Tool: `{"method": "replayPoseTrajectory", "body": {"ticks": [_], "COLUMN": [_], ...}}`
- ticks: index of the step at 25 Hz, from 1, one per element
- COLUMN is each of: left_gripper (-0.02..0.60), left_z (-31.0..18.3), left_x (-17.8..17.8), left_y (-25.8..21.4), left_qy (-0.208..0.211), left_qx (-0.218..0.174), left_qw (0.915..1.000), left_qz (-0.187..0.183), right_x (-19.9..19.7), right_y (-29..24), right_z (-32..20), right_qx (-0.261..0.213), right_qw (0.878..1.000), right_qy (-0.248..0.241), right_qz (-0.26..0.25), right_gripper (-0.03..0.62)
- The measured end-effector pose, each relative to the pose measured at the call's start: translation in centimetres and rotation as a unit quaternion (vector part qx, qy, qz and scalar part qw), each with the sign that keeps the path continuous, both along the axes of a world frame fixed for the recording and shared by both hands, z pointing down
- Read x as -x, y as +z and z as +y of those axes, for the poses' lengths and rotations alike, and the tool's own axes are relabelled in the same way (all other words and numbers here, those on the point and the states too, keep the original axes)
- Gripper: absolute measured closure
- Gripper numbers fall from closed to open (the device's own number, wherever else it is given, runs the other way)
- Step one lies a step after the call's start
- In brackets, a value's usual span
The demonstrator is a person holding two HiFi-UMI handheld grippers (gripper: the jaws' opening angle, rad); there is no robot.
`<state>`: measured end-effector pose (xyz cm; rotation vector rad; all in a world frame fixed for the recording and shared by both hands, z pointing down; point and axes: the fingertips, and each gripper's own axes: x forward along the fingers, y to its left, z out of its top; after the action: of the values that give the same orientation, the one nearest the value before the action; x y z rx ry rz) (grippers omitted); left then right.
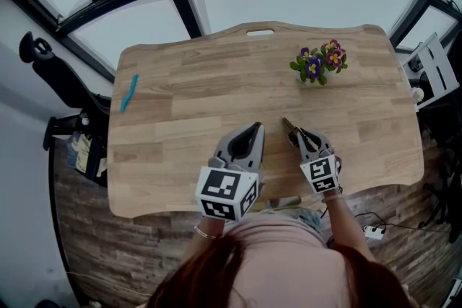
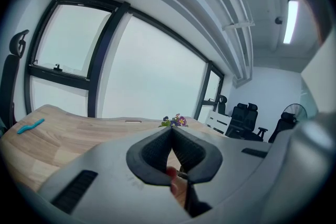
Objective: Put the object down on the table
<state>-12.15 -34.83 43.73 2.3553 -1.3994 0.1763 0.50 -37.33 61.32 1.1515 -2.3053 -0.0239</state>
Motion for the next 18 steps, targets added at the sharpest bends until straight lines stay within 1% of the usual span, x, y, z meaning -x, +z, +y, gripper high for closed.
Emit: {"method": "replayPoseTrajectory", "body": {"ticks": [9,18], "left_gripper": [0.580,0.580], "left_z": [0.3,0.6], "left_x": [-0.8,-1.7], "left_y": [0.5,1.1], "left_qy": [0.015,0.028], "left_qx": [0.012,0.022], "left_qw": [0.9998,0.9993], "left_qz": [-0.004,-0.010], "right_x": [-0.1,0.6], "right_y": [1.4,1.7], "right_z": [-0.4,-1.1], "right_qx": [0.000,0.001], "right_qw": [1.000,1.000], "right_qy": [0.005,-0.001], "right_qz": [0.012,0.004], "right_gripper": [0.589,0.589]}}
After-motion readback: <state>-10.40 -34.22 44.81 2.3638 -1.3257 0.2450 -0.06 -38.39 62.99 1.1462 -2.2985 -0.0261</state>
